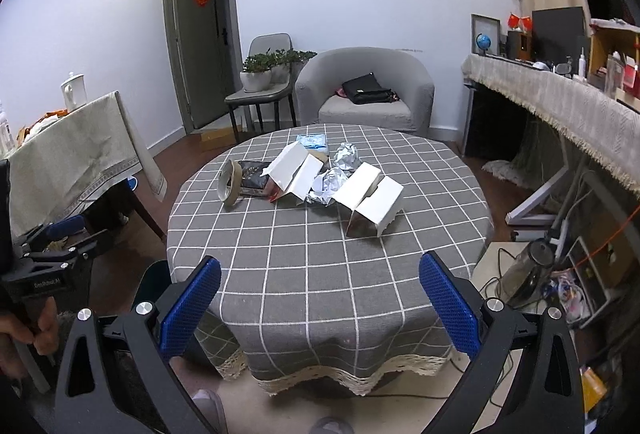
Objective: Collect trash
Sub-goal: 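Reach the right gripper to the white paper box and grasp it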
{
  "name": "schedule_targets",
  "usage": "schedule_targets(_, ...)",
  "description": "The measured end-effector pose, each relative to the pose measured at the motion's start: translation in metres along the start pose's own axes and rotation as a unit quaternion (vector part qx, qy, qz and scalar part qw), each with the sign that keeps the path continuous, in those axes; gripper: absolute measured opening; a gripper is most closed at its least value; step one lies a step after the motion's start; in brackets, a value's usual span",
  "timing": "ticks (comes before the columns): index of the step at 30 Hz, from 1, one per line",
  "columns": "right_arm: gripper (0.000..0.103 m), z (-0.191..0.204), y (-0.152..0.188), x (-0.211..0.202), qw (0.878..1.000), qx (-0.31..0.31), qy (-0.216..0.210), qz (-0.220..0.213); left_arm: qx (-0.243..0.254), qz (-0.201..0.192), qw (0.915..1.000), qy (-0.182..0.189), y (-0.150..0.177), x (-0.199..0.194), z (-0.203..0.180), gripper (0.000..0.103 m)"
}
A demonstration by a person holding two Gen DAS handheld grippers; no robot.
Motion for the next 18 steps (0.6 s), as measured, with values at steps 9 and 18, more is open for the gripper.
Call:
schedule_targets(9,0.1,0.005,-0.014,0.021,1.0,-0.005,0.001,0.007,0.001,0.001,0.9999,0.01,-0.012,0.016,-0.002,0.1)
schedule_targets(18,0.1,-0.014,-0.024,0.057,0.999,0.035,-0.015,0.025,-0.02,0.01,0.9991,0.036,-0.03,0.051,0.0,0.098)
Point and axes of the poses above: each gripper's, at about its wrist camera, not at the fingertips, and x roughly the way its jaws point, z to its left, y to its underside, the point moved 5 cm from there along x, roughly the way its jaws point, and after that the axes turned 2 degrees about y, right-handed, at the moved point
